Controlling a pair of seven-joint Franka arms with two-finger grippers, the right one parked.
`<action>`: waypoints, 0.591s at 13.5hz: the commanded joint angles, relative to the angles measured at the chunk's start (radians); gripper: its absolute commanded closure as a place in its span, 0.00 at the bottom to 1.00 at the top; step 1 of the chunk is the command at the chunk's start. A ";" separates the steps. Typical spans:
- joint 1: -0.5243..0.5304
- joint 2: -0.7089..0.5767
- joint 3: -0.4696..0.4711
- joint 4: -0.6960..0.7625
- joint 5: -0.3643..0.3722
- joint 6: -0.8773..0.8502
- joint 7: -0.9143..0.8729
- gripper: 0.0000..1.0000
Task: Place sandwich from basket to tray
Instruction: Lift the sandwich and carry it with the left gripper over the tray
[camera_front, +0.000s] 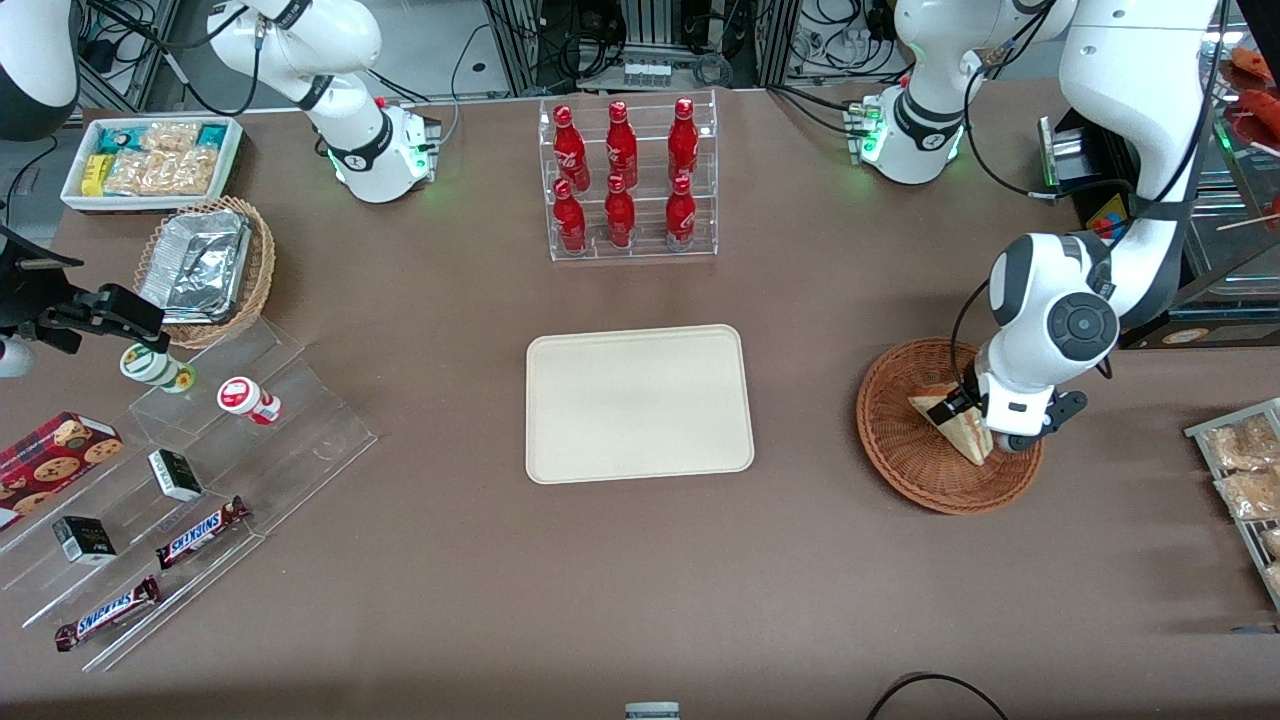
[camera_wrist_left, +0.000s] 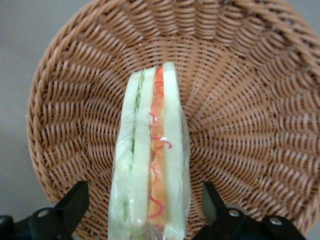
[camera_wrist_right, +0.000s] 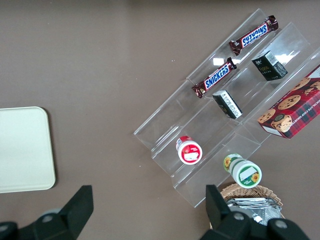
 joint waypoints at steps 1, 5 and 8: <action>0.005 0.007 -0.003 -0.004 0.011 0.013 -0.027 0.62; 0.007 -0.019 -0.003 0.033 0.010 -0.074 0.002 1.00; 0.007 -0.027 -0.003 0.138 0.008 -0.238 0.051 1.00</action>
